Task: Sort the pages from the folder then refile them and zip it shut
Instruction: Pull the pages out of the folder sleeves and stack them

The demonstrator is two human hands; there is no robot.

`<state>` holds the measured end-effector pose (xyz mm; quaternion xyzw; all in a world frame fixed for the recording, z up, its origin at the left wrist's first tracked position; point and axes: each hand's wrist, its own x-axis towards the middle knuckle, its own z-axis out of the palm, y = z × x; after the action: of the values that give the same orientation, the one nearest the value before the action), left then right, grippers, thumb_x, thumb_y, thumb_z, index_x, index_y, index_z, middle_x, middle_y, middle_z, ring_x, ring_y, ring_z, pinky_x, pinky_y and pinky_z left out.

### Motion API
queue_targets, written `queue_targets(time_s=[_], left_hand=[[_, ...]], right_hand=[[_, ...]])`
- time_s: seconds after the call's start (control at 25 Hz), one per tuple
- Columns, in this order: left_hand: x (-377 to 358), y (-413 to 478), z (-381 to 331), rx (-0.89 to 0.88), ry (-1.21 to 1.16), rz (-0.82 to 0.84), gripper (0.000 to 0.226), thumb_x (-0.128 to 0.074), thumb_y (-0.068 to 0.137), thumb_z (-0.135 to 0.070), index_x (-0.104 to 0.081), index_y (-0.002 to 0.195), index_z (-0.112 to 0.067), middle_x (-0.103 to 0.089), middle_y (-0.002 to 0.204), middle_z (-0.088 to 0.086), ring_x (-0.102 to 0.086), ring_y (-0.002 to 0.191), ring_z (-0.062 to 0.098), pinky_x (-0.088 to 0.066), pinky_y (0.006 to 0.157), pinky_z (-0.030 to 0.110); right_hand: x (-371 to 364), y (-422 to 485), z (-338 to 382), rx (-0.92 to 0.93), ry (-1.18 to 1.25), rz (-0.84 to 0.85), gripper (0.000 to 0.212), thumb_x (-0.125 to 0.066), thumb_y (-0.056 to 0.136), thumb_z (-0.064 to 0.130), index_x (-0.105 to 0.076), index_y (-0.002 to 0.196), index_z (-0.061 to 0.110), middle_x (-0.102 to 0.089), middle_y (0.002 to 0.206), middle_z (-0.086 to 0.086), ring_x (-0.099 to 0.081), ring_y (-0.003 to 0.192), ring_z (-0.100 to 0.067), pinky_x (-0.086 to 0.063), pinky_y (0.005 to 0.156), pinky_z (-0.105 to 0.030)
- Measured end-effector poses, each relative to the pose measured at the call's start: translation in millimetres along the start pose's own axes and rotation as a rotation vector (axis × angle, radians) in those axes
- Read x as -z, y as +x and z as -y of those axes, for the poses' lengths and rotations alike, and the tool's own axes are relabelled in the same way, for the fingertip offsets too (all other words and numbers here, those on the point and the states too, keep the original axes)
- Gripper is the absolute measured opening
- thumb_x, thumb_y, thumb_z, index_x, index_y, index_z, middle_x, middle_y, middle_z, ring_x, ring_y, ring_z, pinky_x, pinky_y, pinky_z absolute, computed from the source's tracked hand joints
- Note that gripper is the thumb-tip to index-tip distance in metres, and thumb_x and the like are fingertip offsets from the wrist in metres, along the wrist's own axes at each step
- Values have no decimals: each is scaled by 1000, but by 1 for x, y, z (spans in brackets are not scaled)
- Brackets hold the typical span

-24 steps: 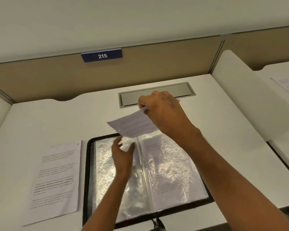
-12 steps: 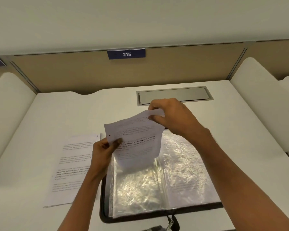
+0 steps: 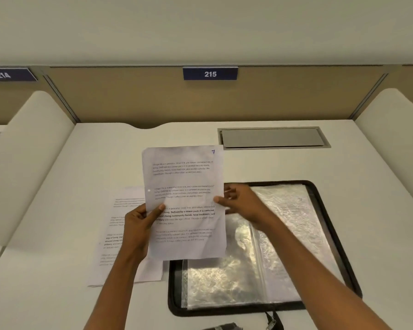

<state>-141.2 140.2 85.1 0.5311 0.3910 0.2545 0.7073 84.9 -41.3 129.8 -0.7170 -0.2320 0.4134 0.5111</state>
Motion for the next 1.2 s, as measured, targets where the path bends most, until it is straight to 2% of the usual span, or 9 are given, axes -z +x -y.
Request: queue_targets(time_s=[0.24, 0.36, 0.44, 0.6, 0.68, 0.76, 0.88, 1.04, 1.2], left_hand=[[67, -5, 15, 64, 139, -103, 17, -72, 97, -18, -77, 112, -10, -80, 104, 7, -78, 92, 28, -62, 84, 45], [107, -4, 20, 88, 213, -193, 12, -67, 100, -14, -78, 106, -14, -81, 97, 4, -78, 89, 27, -60, 79, 41], [133, 0, 25, 96, 272, -246, 9, -71, 97, -15, -79, 102, -16, -80, 95, 5, -77, 90, 33, -60, 82, 45], [168, 11, 32, 92, 323, -351, 12, -84, 87, -18, -79, 98, -21, -80, 90, 5, -76, 84, 34, -61, 82, 49], [173, 16, 33, 79, 365, -383, 13, -85, 86, -19, -79, 96, -22, -79, 88, 2, -76, 82, 31, -59, 76, 40], [171, 19, 33, 68, 446, -410, 13, -84, 87, -21, -77, 99, -21, -78, 89, 0, -74, 83, 28, -54, 71, 33], [165, 27, 37, 57, 617, -434, 18, -83, 88, -26, -76, 102, -20, -76, 95, -1, -71, 90, 25, -49, 75, 37], [162, 35, 49, 4, 738, -467, 27, -82, 89, -21, -71, 112, -12, -73, 104, 7, -66, 87, 26, -45, 78, 36], [167, 39, 69, -49, 855, -470, 52, -82, 90, -24, -63, 136, -9, -62, 129, 19, -59, 114, 38, -48, 100, 49]], right_hand=[[-98, 11, -55, -171, 97, -41, 10, -72, 95, 11, -75, 102, 5, -80, 97, -4, -78, 88, -22, -64, 81, -47], [-138, 23, -66, -158, -37, -17, 7, -71, 96, 11, -75, 90, 11, -77, 91, -3, -74, 81, -18, -63, 72, -33], [-159, 30, -66, -144, -99, -36, 6, -76, 91, 9, -72, 87, 9, -74, 86, -9, -71, 73, -17, -61, 66, -27], [-186, 41, -70, -120, -170, -49, 16, -77, 89, 4, -67, 79, 13, -70, 76, -3, -74, 72, -18, -64, 71, -35], [-195, 48, -73, -82, -240, -69, 17, -74, 90, 4, -67, 78, 15, -66, 73, 0, -73, 77, -22, -64, 75, -44], [-200, 52, -74, -84, -257, -87, 14, -74, 89, 6, -67, 80, 14, -67, 74, -2, -73, 75, -23, -64, 71, -46], [-203, 57, -75, -86, -288, -132, 13, -72, 87, 4, -62, 84, 13, -66, 78, -6, -68, 71, -19, -63, 69, -47], [-202, 57, -77, -80, -349, -150, 14, -69, 90, 5, -57, 92, 13, -64, 83, -7, -60, 71, -16, -59, 74, -43], [-207, 49, -75, -25, -445, -118, 20, -64, 97, 16, -51, 111, 20, -56, 109, 3, -57, 93, -13, -55, 79, -31]])
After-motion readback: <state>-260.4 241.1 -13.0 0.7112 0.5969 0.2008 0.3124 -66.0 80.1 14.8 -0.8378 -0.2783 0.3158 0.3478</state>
